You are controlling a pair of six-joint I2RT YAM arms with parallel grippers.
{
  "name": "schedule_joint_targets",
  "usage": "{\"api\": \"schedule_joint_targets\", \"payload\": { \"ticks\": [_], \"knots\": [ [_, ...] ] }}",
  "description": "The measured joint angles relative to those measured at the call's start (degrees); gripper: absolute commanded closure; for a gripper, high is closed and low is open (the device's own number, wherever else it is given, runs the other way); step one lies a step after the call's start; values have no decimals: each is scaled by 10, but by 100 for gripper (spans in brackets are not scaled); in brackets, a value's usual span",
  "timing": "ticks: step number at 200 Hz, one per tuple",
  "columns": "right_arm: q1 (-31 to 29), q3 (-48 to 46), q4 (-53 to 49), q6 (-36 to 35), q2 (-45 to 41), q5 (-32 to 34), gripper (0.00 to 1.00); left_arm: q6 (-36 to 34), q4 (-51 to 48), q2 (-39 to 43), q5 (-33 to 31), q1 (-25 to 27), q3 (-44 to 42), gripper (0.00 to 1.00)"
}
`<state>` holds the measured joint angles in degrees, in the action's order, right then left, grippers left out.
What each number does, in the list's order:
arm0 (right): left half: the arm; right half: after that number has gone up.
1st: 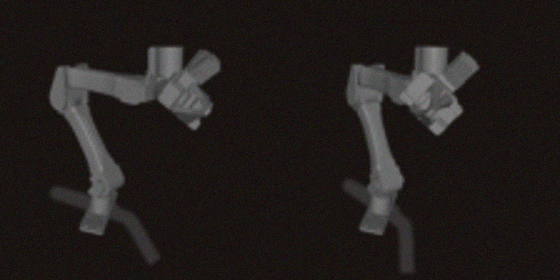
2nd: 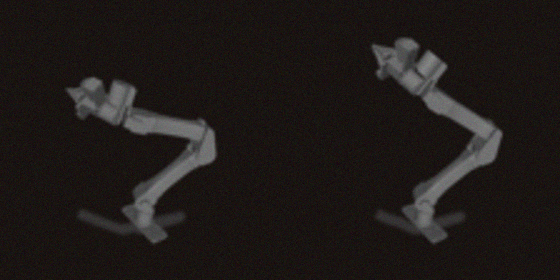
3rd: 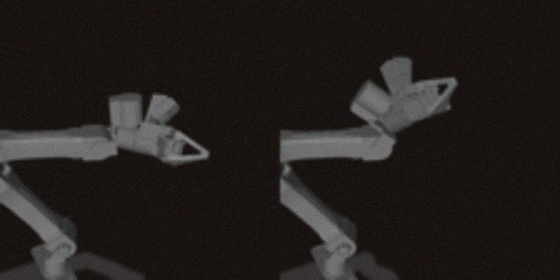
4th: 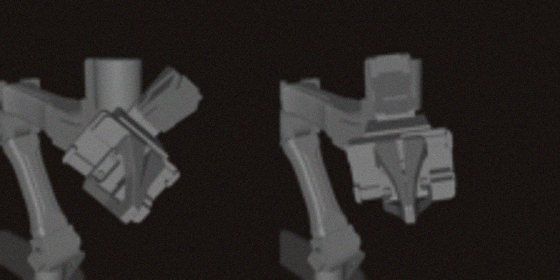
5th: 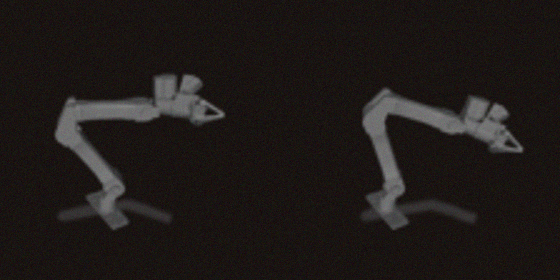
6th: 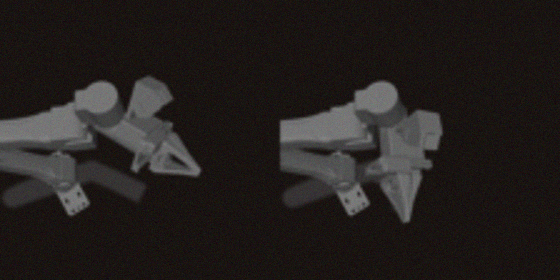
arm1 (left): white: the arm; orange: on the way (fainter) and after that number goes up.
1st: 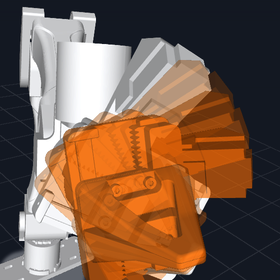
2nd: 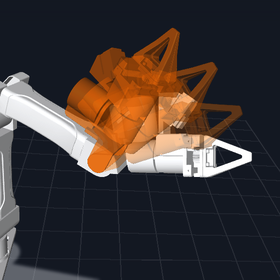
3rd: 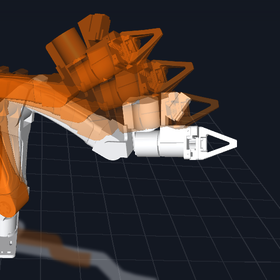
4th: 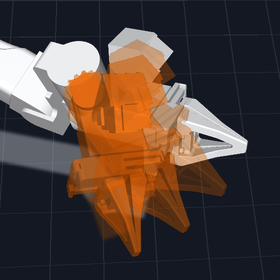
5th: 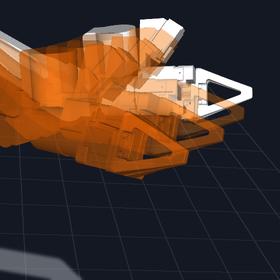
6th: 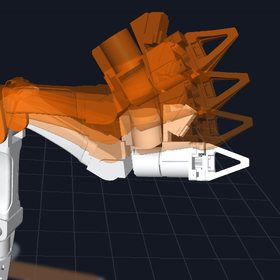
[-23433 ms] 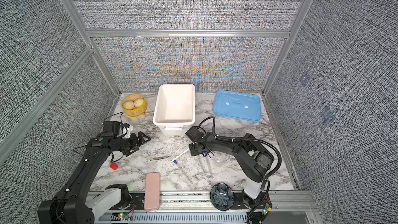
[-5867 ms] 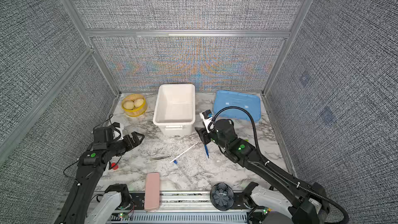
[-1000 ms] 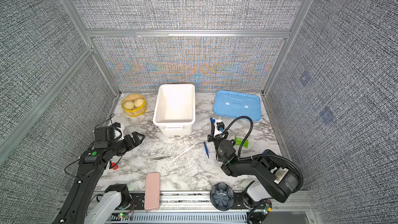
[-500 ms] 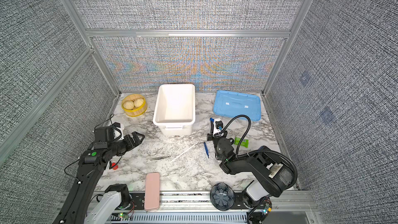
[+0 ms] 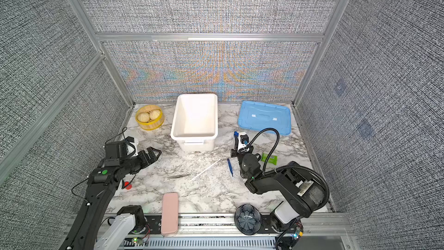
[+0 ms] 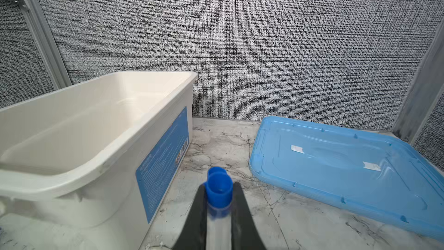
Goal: Organize the chemistry lab equipment
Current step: 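Lower the tube into the rack beside the other tubes and open the right gripper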
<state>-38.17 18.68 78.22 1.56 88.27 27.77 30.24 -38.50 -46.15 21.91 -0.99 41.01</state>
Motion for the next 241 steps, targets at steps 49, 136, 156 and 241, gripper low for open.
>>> {"api": "schedule_joint_targets", "payload": {
  "ticks": [49, 136, 156, 241],
  "knots": [
    [-1, -10, 0, 3, -7, 0, 83, 0, 0, 0, -3, 0, 0, 1],
    [-6, -13, 0, 1, -10, 1, 80, 0, 0, 8, -4, 1, 0, 1],
    [-8, -13, 0, 0, -10, 1, 80, 0, 0, 9, -4, 1, 0, 1],
    [-10, -19, -1, -21, -64, -2, 65, 0, 0, 9, -4, 1, 0, 1]
  ]
}}
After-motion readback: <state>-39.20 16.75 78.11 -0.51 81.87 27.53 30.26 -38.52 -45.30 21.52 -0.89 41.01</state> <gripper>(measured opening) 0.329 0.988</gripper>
